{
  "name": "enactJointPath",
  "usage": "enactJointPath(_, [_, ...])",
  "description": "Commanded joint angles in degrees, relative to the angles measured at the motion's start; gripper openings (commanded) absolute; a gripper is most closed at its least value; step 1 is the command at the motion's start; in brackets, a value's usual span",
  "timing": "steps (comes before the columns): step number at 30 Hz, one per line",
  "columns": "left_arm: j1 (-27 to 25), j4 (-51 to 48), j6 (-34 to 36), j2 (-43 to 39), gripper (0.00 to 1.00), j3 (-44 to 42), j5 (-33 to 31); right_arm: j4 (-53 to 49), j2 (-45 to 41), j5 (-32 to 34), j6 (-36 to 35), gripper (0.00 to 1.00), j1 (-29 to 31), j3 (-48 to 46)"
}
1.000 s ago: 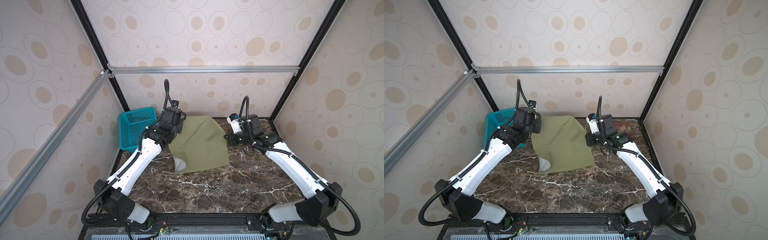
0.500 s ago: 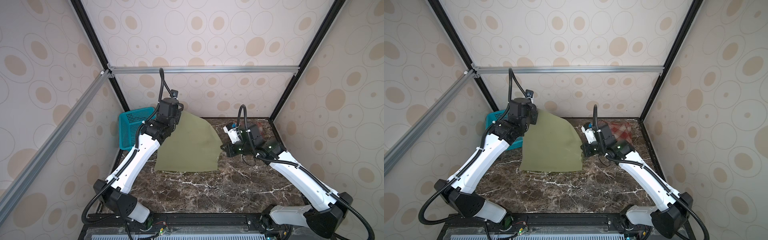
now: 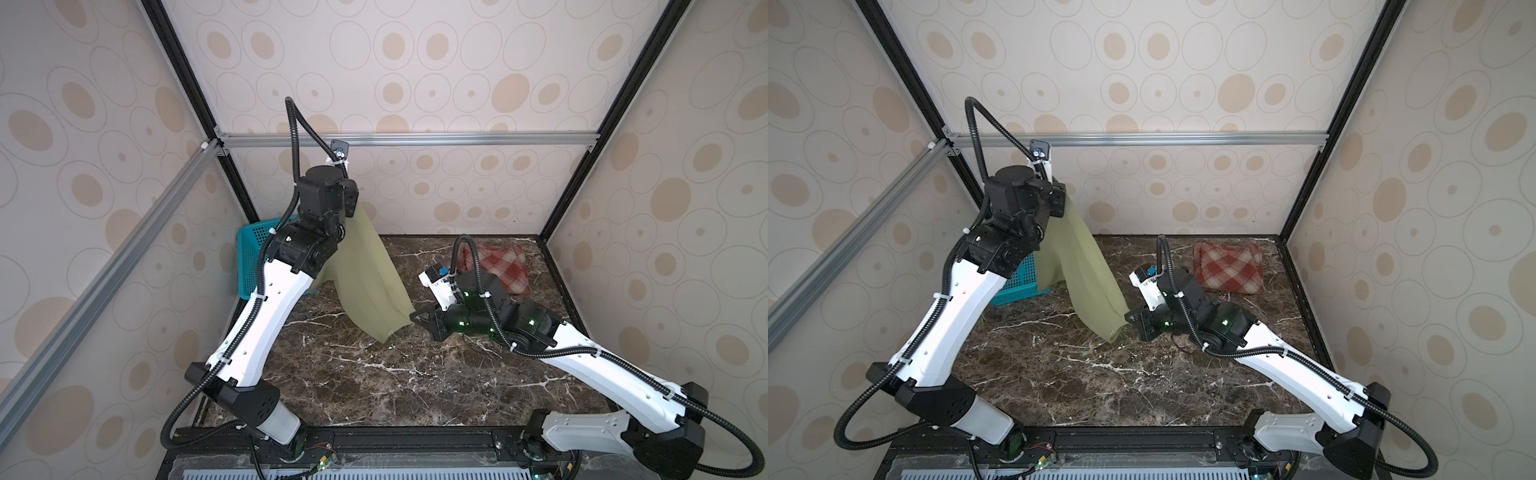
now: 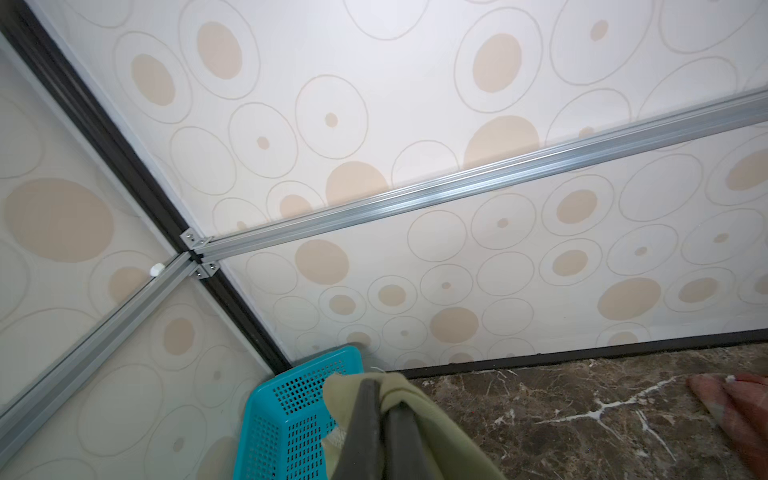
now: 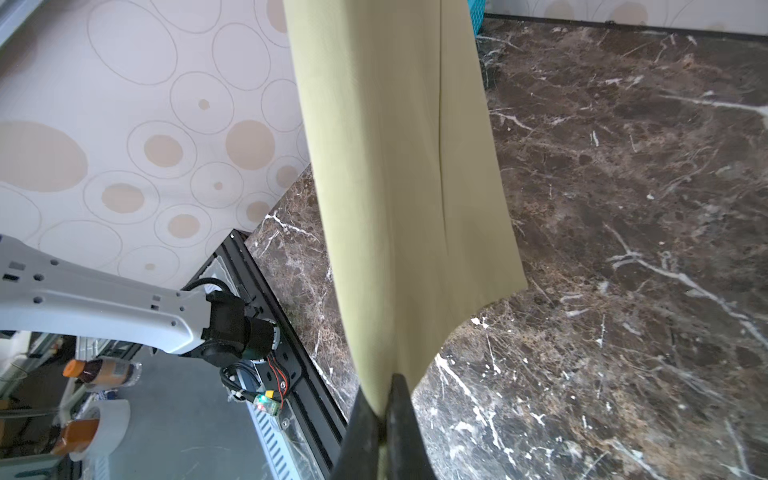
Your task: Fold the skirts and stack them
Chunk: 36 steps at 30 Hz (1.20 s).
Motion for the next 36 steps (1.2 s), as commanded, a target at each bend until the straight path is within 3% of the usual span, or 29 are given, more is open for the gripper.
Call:
enactJointPath(1, [-0.4,3.4,-1.5,5.0,0.00,2.0,6.2,0.7,-1.0,1.9,5.4,0.00,0.2,-3.0])
enactJointPath(7, [-3.5,5.7,-5.3,17.0,0.00,4.9,13.5,-0.6,-2.7,10.6,8.9,0.00,0.1,-8.2])
enactJointPath(13, [-4.9,10.9,-14.2,28.5,0.00,5.8,24.6,-2.4,-3.0,18.9,14.0,0.00,-0.4,-14.0])
enactJointPath(14, [-5.0,12.0,-15.7,30.0,0.17,5.8,26.8,-2.7,-2.6,19.8,14.7,0.00,-0.7,-15.0])
enactJointPath(15, [-5.0,12.6,-17.8,31.3,0.50,5.7,28.1,-2.9,-2.2,20.4,15.4,0.00,-1.0,-15.8])
enactJointPath(16, [-5.0,13.0,-19.2,32.0,0.59,5.7,28.9,-3.1,-1.9,20.8,16.0,0.00,-1.3,-16.6])
enactJointPath(19, [-4.9,13.1,-21.3,31.5,0.73,3.7,28.1,-3.3,-1.1,21.3,17.0,0.00,-2.0,-18.9])
enactJointPath(22, [-4.7,12.2,-22.4,25.7,0.75,-4.0,25.0,-3.4,-0.7,21.0,17.4,0.00,-2.9,-20.1])
enactJointPath(24, [-4.7,11.6,-24.2,19.2,0.75,-13.6,24.0,-3.4,-0.6,20.7,17.2,0.00,-3.4,-20.4])
enactJointPath(30, [-5.4,7.3,-32.6,-3.5,0.71,-45.7,26.4,-4.9,1.2,18.4,16.3,0.00,-6.6,-19.8])
enactJointPath(36, [-7.9,1.2,-44.6,-19.3,0.69,-70.4,30.3,-4.3,1.9,16.0,15.4,0.00,-8.2,-20.1])
